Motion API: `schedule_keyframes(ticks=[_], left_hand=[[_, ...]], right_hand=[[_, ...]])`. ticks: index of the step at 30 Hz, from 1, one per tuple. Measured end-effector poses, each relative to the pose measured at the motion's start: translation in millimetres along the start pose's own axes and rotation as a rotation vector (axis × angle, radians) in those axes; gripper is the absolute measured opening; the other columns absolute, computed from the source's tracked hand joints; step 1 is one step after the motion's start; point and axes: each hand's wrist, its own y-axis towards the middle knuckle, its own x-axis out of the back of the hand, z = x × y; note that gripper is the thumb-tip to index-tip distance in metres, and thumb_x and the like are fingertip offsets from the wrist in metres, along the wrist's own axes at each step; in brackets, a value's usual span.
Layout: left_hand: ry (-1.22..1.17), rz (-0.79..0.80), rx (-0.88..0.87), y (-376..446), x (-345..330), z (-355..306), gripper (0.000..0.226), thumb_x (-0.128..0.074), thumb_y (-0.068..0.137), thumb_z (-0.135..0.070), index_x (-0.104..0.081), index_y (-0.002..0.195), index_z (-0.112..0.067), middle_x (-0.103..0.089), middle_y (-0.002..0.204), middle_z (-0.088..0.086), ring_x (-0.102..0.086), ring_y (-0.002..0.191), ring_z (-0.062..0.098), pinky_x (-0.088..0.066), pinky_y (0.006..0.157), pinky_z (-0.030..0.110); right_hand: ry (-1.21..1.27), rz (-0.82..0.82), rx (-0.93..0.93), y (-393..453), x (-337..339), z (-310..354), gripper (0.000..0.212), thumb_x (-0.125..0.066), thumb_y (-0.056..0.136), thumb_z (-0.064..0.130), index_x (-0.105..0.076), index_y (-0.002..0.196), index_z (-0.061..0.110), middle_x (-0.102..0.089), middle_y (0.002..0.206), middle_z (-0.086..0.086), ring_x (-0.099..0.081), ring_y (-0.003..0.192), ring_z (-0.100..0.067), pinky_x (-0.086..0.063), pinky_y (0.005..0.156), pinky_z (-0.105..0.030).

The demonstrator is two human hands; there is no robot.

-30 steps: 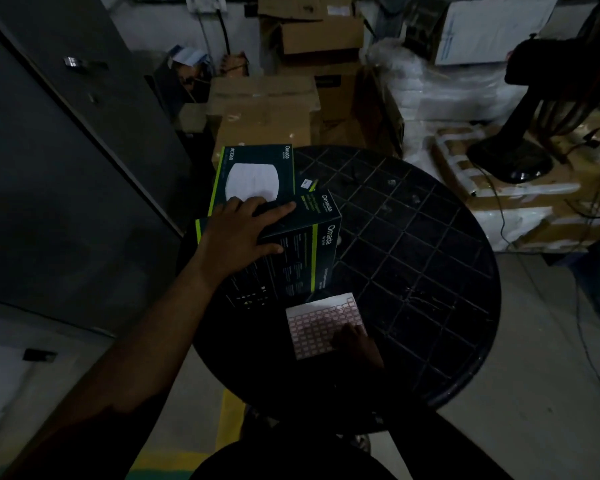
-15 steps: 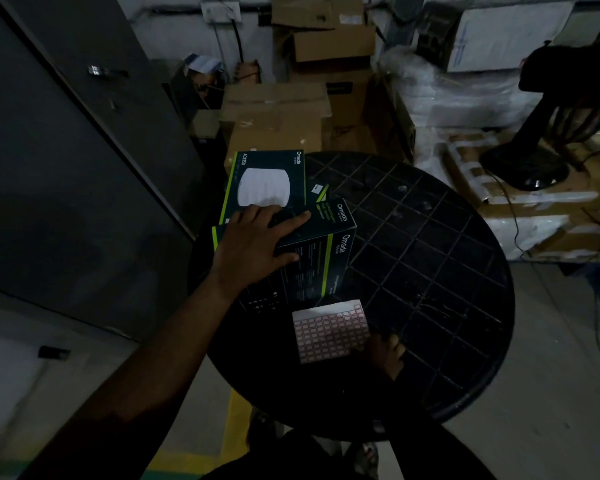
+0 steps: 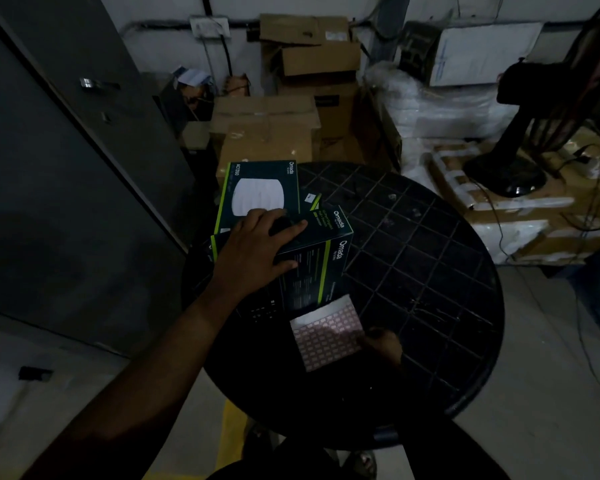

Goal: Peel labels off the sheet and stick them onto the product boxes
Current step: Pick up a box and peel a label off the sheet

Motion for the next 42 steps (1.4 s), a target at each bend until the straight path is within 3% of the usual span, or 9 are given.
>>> schedule_keyframes(ticks=[1,4,11,15,20,23,29,36,42], left_hand=[[-0.052,-0.024,-0.031,0.5,-0.5,1.6,0.072,-0.072,0.078,-0.051,-0.044,0.144,-0.037,-0.046,0.142,-0.001,-0.04,0.126,0.025,-0.042,0.1,0.044],[-0.209,-0.074,-0.142,1.4,-4.2,7.8,0.058,-0.079,0.076,-0.036,-0.06,0.131,-0.032,-0.057,0.132,-0.008,-0.049,0.118,0.02,-0.044,0.093,0.044],[-0.52,-0.036,0.038,8.2,6.3,7.9,0.034,-0.048,0.09,-0.054,-0.07,0.109,-0.037,-0.064,0.12,-0.017,-0.049,0.112,0.009,-0.043,0.094,0.037],[-0.796,0.051,0.167,9.3,7.1,12.3,0.044,-0.041,0.088,-0.059,-0.07,0.109,-0.033,-0.066,0.115,-0.016,-0.049,0.114,0.007,-0.041,0.097,0.032],[-0.842,0.063,0.189,9.1,13.8,13.8,0.005,-0.067,0.09,-0.029,-0.067,0.091,-0.034,-0.06,0.087,-0.017,-0.055,0.096,0.005,-0.051,0.085,0.04],[-0.867,0.066,0.198,10.0,19.6,12.8,0.009,-0.068,0.09,-0.02,-0.068,0.088,-0.029,-0.062,0.082,-0.016,-0.061,0.083,0.002,-0.055,0.077,0.037],[-0.881,0.066,0.202,11.5,26.1,11.4,0.007,-0.067,0.09,-0.016,-0.073,0.091,-0.021,-0.065,0.073,-0.013,-0.064,0.072,0.0,-0.053,0.069,0.028],[-0.926,0.091,0.225,8.6,20.1,14.5,0.026,-0.065,0.083,-0.042,-0.073,0.105,-0.029,-0.072,0.09,0.001,-0.068,0.084,0.02,-0.054,0.078,0.052],[-0.953,0.097,0.238,6.2,24.1,13.0,0.012,-0.068,0.088,-0.023,-0.075,0.098,-0.024,-0.071,0.094,0.0,-0.067,0.091,0.015,-0.053,0.085,0.05]], right_hand=[[0.126,0.038,0.014,-8.5,7.4,12.6,0.012,-0.081,0.079,0.028,-0.073,0.079,0.019,-0.072,0.08,-0.007,-0.067,0.084,-0.024,-0.047,0.078,-0.029],[0.352,0.099,0.215,-25.9,26.2,43.8,0.033,-0.07,0.084,0.0,-0.054,0.06,0.015,-0.049,0.058,-0.007,-0.047,0.059,-0.018,-0.039,0.064,-0.032],[0.656,0.287,0.401,-75.0,57.4,123.1,0.014,-0.061,0.074,0.009,-0.048,0.069,0.009,-0.044,0.068,-0.011,-0.045,0.057,-0.02,-0.038,0.051,-0.027],[0.673,0.372,0.415,-96.6,51.7,151.2,0.011,-0.062,0.074,0.01,-0.052,0.077,0.008,-0.051,0.076,-0.015,-0.058,0.07,-0.026,-0.054,0.061,-0.038],[0.661,0.36,0.296,-112.6,37.3,174.2,0.017,-0.062,0.087,0.001,-0.057,0.074,0.011,-0.068,0.076,-0.009,-0.07,0.071,-0.022,-0.06,0.07,-0.044],[0.504,0.203,0.384,-111.9,33.9,176.1,0.013,-0.069,0.087,0.01,-0.058,0.083,0.015,-0.071,0.086,-0.011,-0.072,0.077,-0.024,-0.062,0.075,-0.05],[-0.127,-0.283,1.007,-114.2,35.2,203.5,0.023,-0.074,0.083,0.027,-0.064,0.103,0.032,-0.064,0.103,0.015,-0.057,0.096,-0.012,-0.043,0.074,-0.019],[-0.181,-0.305,0.912,-121.1,16.2,219.4,0.025,-0.07,0.089,0.032,-0.07,0.113,0.028,-0.064,0.105,0.006,-0.05,0.106,-0.009,-0.041,0.073,-0.025],[-0.198,-0.367,0.95,-124.0,13.2,219.4,0.024,-0.068,0.086,0.04,-0.074,0.106,0.027,-0.068,0.098,0.008,-0.048,0.099,-0.011,-0.05,0.077,-0.034]])
